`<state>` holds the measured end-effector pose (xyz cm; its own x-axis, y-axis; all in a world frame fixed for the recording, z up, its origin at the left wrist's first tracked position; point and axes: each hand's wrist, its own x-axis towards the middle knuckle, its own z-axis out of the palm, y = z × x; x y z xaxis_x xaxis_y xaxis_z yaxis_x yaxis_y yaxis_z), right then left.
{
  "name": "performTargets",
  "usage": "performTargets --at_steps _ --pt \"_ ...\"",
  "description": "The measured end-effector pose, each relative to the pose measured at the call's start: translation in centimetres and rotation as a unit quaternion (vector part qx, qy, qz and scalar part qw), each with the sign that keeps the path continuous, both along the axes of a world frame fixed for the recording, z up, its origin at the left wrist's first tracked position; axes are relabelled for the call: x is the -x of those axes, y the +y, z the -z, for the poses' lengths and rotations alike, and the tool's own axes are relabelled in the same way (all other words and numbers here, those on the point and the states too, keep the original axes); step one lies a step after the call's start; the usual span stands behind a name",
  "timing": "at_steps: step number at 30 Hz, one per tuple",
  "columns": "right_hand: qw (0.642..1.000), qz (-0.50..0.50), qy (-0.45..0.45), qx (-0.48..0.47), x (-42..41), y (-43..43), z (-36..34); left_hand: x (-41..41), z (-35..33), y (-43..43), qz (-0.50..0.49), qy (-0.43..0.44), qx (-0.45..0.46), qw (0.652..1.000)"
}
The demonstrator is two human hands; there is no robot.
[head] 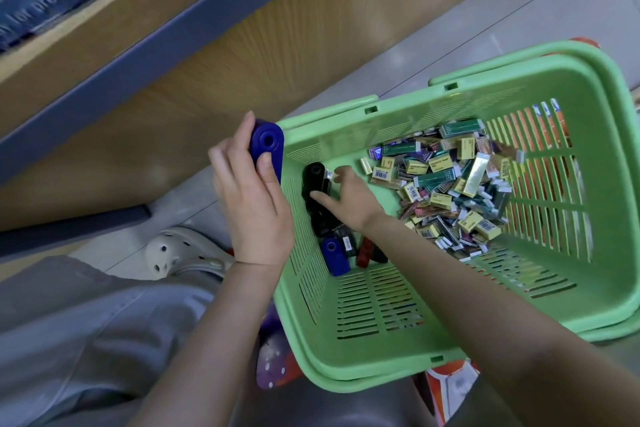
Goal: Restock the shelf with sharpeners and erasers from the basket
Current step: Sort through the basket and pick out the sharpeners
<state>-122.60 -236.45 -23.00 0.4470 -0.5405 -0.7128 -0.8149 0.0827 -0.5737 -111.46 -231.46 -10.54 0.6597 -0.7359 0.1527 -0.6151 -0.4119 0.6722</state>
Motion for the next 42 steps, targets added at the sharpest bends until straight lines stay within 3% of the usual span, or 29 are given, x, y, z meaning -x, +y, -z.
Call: performTargets --at_steps 5,8,10,15,21,24,28,35,39,42 --pt "0.975 0.204 0.002 -0.085 -3.7 0.6 0.9 0.0 0.0 0.0 0.005 -0.003 -0.003 1.000" --pt "0.956 0.265 0.003 -0.125 -4.2 0.3 1.3 0.1 0.0 0.0 0.004 0.000 -0.005 1.000" --pt "0.960 0.245 0.004 -0.133 -4.0 -0.1 0.8 0.1 0.1 0.1 0.005 0.000 -0.005 1.000" --pt "0.993 0.063 -0.055 -0.083 -0.6 1.0 -2.3 -0.1 0.1 0.2 0.010 0.008 -0.002 1.000" --pt "0.989 -0.097 -0.029 -0.104 3.8 4.6 -1.9 0.0 0.2 0.2 0.011 0.020 0.002 1.000" --pt "0.983 -0.182 -0.021 0.018 3.7 4.0 -1.7 0.0 0.2 0.2 0.012 0.019 0.005 1.000" --pt "0.982 -0.081 -0.043 0.164 1.4 1.3 -0.3 -0.2 0.6 0.3 0.021 0.002 0.006 1.000" --pt "0.993 -0.001 0.063 0.100 -3.7 -0.8 3.6 -0.3 0.9 0.4 0.032 -0.012 0.006 0.999" --pt "0.982 -0.064 0.104 0.143 -3.9 -0.2 4.5 -0.3 0.9 0.5 0.033 -0.010 0.001 0.999" --pt "0.981 -0.091 0.087 0.150 -3.5 -0.3 4.6 -0.3 0.8 0.4 0.033 -0.012 -0.001 0.999"
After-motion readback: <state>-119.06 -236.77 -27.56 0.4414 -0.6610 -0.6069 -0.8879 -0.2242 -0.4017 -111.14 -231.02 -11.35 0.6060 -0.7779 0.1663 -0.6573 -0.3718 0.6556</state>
